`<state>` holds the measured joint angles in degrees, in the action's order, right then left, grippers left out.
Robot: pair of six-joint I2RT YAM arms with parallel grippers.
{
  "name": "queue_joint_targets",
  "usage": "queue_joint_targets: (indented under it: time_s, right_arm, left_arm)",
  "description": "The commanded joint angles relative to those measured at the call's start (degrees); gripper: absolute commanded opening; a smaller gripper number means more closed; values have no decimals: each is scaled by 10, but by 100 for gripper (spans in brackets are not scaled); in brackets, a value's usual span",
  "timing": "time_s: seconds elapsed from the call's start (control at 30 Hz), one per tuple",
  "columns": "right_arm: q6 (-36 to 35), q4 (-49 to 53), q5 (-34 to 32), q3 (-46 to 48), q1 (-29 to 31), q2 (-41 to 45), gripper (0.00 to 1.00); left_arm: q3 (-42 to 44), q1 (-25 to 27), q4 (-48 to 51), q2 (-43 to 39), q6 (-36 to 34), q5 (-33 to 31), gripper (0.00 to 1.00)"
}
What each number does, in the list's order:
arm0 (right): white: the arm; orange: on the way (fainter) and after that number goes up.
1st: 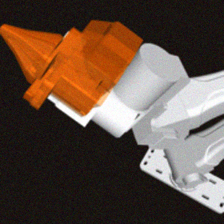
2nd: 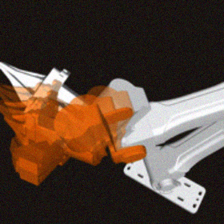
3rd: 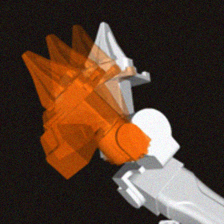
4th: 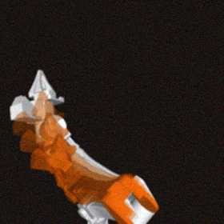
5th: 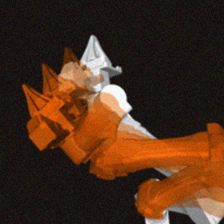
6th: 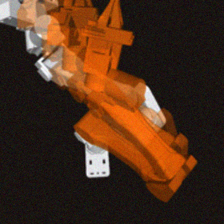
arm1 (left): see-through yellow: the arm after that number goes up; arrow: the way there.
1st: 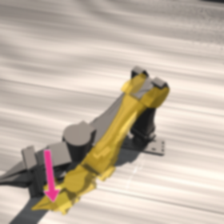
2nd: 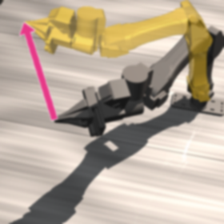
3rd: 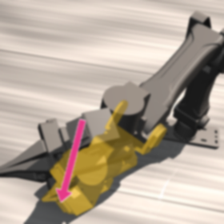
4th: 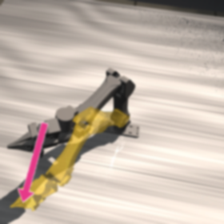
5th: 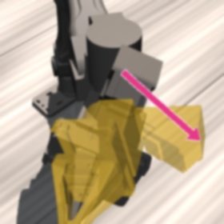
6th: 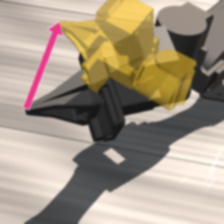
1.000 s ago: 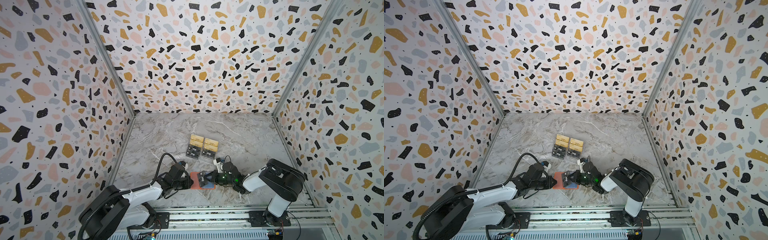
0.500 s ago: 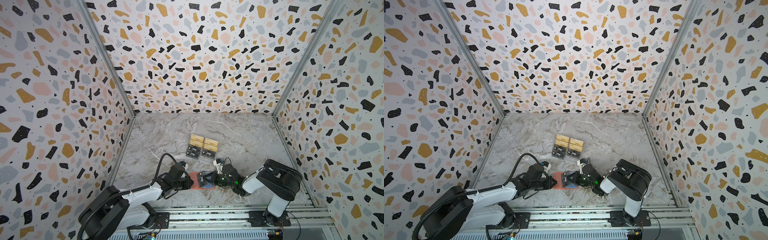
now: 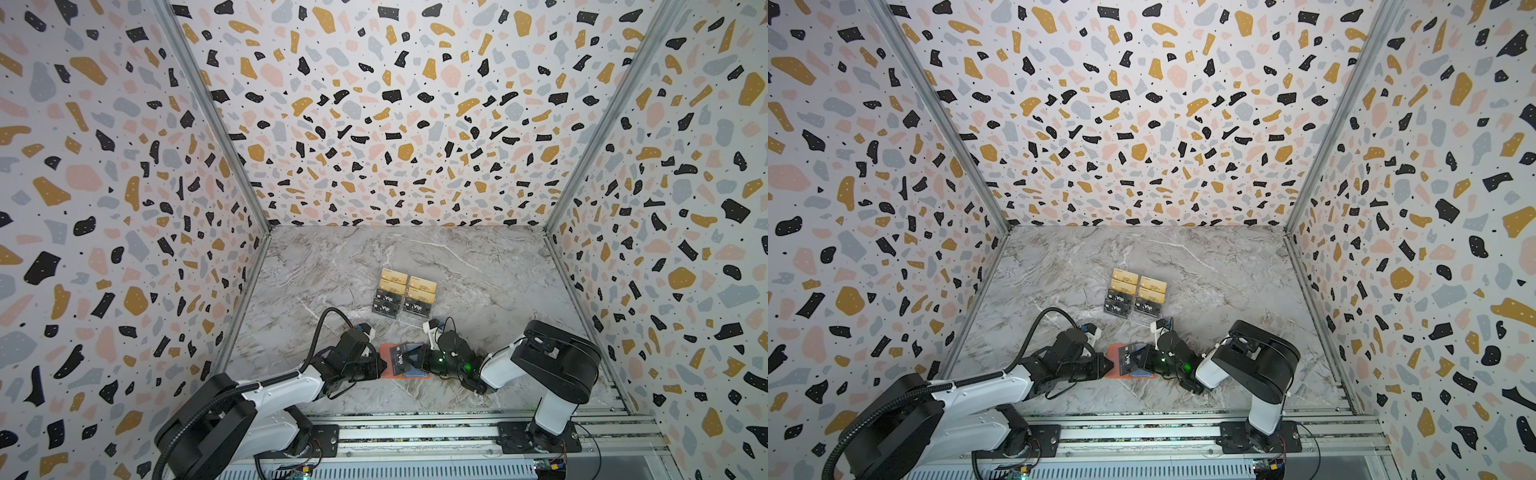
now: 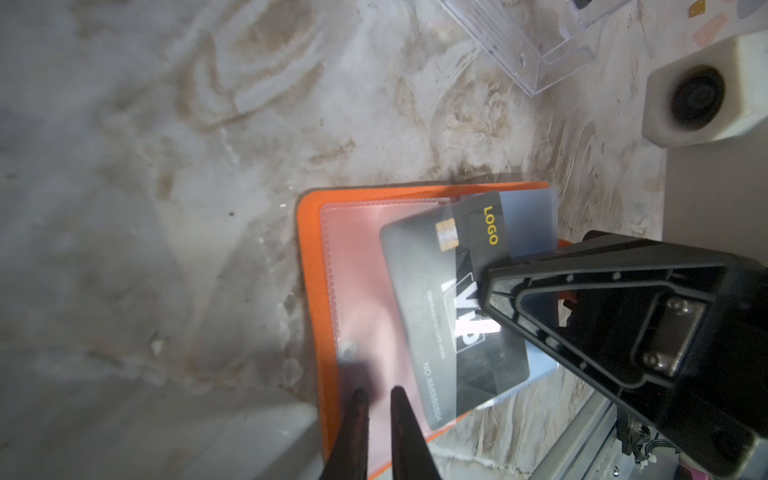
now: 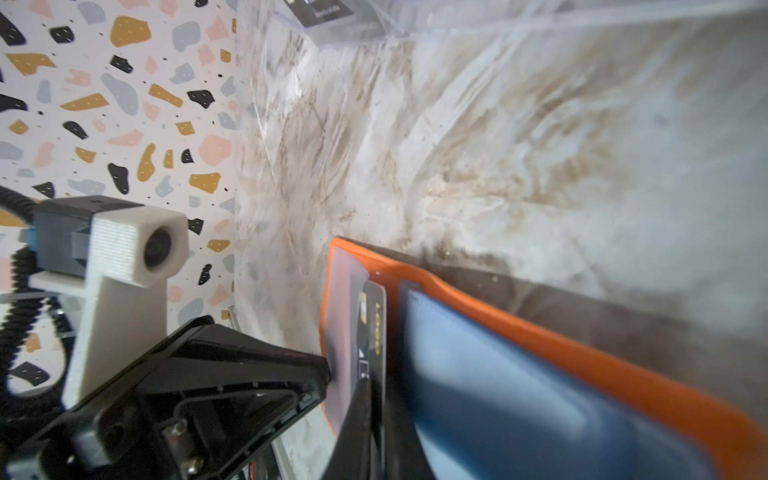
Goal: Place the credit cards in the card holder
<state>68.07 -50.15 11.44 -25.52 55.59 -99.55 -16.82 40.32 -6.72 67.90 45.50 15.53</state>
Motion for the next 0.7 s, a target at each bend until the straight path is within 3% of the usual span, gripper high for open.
queue_joint_targets:
  time_s: [0.0, 0.33, 0.67]
  right_arm:
    - [-42, 129, -35, -22, 9, 38, 15]
    - [-117, 312, -60, -70, 23, 99, 37]
    - [-139, 380, -44, -103, 41, 108, 48]
  left_arm:
    - [10, 4, 21, -6, 5, -13, 16]
    - [-22, 3, 73, -68, 12, -72, 27]
    - [-67, 3, 85, -27, -22, -68, 34]
